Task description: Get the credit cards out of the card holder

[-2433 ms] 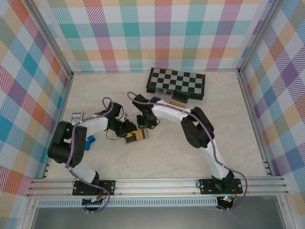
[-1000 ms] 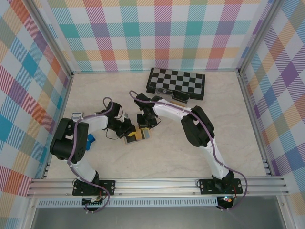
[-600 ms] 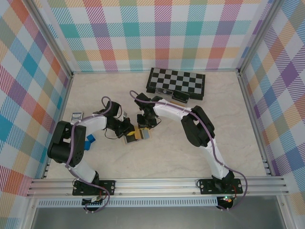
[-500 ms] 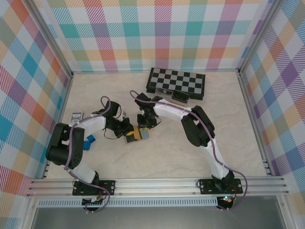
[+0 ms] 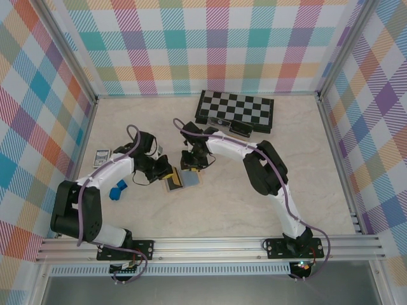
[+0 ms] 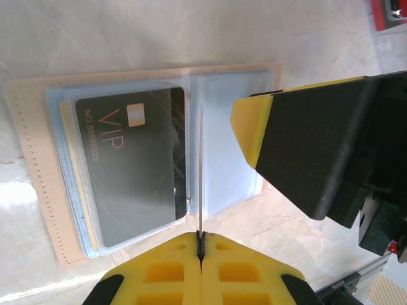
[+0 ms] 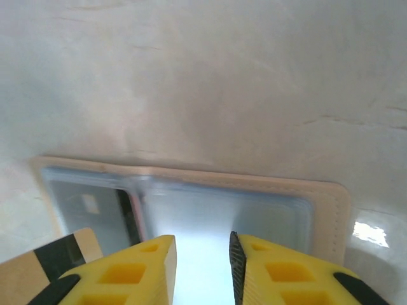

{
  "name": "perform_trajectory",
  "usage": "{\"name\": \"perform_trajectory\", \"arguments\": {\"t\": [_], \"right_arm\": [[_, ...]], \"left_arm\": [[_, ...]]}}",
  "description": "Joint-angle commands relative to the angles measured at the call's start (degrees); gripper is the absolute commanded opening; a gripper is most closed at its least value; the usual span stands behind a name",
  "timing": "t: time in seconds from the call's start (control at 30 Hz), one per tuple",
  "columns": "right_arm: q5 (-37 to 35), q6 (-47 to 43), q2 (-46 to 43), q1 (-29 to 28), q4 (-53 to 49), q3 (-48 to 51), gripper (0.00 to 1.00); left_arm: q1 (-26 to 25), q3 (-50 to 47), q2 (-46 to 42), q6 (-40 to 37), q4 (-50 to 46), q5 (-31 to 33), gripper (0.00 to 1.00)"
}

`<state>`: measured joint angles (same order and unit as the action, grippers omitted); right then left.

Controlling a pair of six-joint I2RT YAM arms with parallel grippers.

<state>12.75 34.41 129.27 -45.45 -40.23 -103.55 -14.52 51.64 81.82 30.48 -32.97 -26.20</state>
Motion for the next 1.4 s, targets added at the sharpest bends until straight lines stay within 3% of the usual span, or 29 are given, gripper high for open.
{"name": "perform_trajectory", "arguments": {"t": [0.0,0.13,0.5,0.73,0.87,1.0,1.17,1.37], "right_arm": [[4.02,-2.24,-7.25,0.84,4.56,0.02,0.33],[5.75,-2.05,-13.41,1.51,8.92,4.0,0.43],[13.45,-0.31,-29.92,7.14,21.64,22.02,0.84],[28.04,8.02,-30.06,10.09,34.77,27.66,0.89],[33.08,13.11,-31.04,10.56,43.77,31.11,0.85],[34.95,15.04,-32.74,10.73,46.4,32.84,0.74],[35.78,18.75,-33.93,11.0,49.9,33.97,0.55],[35.12,17.35,-34.52,11.0,47.61,33.53,0.23]], "left_arm": [[1.25,2.8,-4.91,-2.21,-5.98,4.11,0.0],[1.35,4.16,-9.13,-2.45,-7.49,4.94,0.0],[1.41,1.98,-13.34,9.12,13.07,-11.84,0.0],[1.34,-1.26,-13.06,15.48,26.01,-19.11,0.0],[1.34,-3.19,-13.12,17.87,30.07,-20.31,0.0],[1.36,-4.11,-13.25,19.2,31.66,-20.91,0.0],[1.47,-3.84,-14.19,17.25,29.85,-20.59,0.0],[1.43,-5.31,-15.9,17.15,30.52,-19.99,0.0]]}}
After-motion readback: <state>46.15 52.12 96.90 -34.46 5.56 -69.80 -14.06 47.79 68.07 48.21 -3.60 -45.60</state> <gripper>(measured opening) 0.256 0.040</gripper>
